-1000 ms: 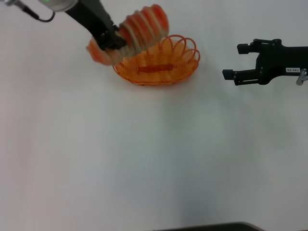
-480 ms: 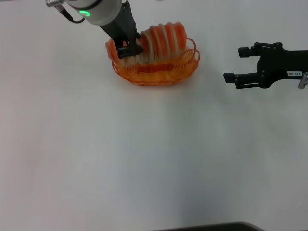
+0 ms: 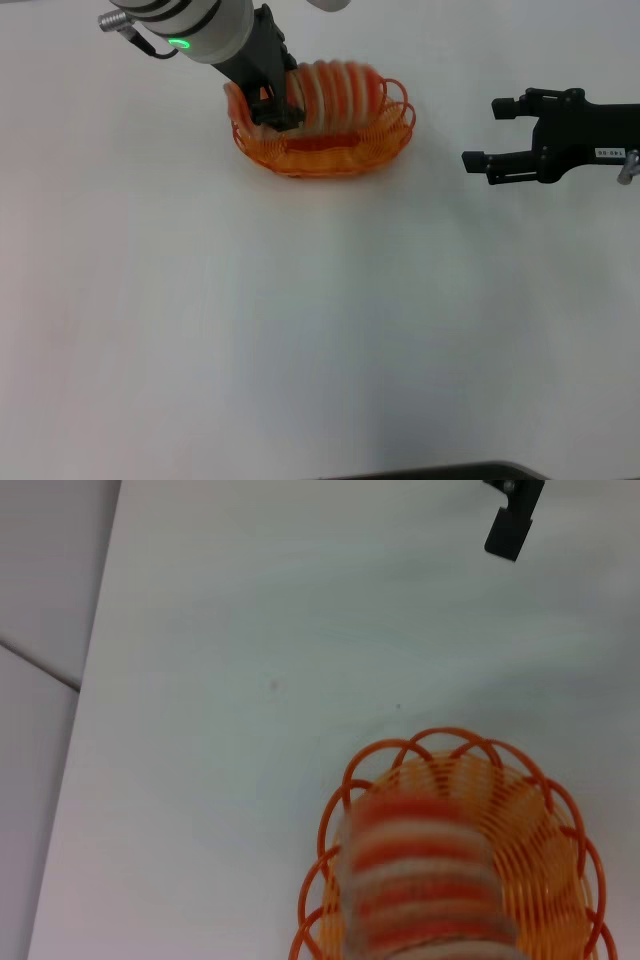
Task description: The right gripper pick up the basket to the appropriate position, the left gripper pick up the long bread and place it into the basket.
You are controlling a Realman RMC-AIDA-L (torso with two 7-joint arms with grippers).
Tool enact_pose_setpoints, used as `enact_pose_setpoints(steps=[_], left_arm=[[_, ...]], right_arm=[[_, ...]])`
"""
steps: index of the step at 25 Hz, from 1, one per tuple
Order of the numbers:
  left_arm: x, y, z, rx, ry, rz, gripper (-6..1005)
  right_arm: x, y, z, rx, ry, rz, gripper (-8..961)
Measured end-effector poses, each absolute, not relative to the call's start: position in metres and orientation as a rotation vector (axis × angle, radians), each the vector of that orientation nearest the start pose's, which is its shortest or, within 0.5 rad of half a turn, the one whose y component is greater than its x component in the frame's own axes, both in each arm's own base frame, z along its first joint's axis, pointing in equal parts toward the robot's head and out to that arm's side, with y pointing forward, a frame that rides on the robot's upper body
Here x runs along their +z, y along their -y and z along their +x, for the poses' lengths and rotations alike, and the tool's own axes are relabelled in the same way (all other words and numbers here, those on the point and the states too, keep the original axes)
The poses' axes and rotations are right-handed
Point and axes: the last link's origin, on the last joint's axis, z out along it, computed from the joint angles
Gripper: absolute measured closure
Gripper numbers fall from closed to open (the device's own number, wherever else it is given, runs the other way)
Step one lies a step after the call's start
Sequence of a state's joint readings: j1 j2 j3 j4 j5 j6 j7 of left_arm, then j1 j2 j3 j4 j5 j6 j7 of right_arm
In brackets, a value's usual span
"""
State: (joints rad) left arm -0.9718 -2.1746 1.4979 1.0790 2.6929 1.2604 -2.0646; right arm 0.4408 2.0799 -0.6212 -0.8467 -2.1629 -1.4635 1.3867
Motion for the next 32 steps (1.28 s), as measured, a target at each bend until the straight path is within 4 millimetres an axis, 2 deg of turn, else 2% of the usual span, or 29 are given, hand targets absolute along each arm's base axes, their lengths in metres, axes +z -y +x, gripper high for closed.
enact_pose_setpoints(steps=[5,9,13,15,19,22,28,32], left_arm=[[-0.073,-0.401,-0.07,0.58,-0.231,-2.738,427],[-0.067,-0.399,-0.073,0.509,-0.145,-2.759,293],[-0.04,-0.4,-0.083,0.215,0.074,-2.788,164],[-0.02,-0.399,-0.095,-0.002,0.213,-2.798,155],[0.017,-0.386,-0.14,-0.422,0.435,-2.787,138],[0.031,-0.369,-0.18,-0.583,0.52,-2.764,138],[0.036,-0.325,-0.255,-0.621,0.663,-2.724,137],[0.027,-0.301,-0.289,-0.599,0.741,-2.691,137]], right_arm=[[0.035,-0.328,0.307,0.365,-0.603,-2.586,39],[0.035,-0.328,0.307,0.367,-0.602,-2.586,39],[0.038,-0.327,0.309,0.375,-0.609,-2.566,39],[0.04,-0.327,0.311,0.38,-0.614,-2.55,39],[0.044,-0.327,0.313,0.385,-0.614,-2.533,39],[0.045,-0.327,0.312,0.386,-0.609,-2.535,39],[0.046,-0.323,0.312,0.389,-0.577,-2.547,39],[0.047,-0.32,0.313,0.39,-0.557,-2.551,39]])
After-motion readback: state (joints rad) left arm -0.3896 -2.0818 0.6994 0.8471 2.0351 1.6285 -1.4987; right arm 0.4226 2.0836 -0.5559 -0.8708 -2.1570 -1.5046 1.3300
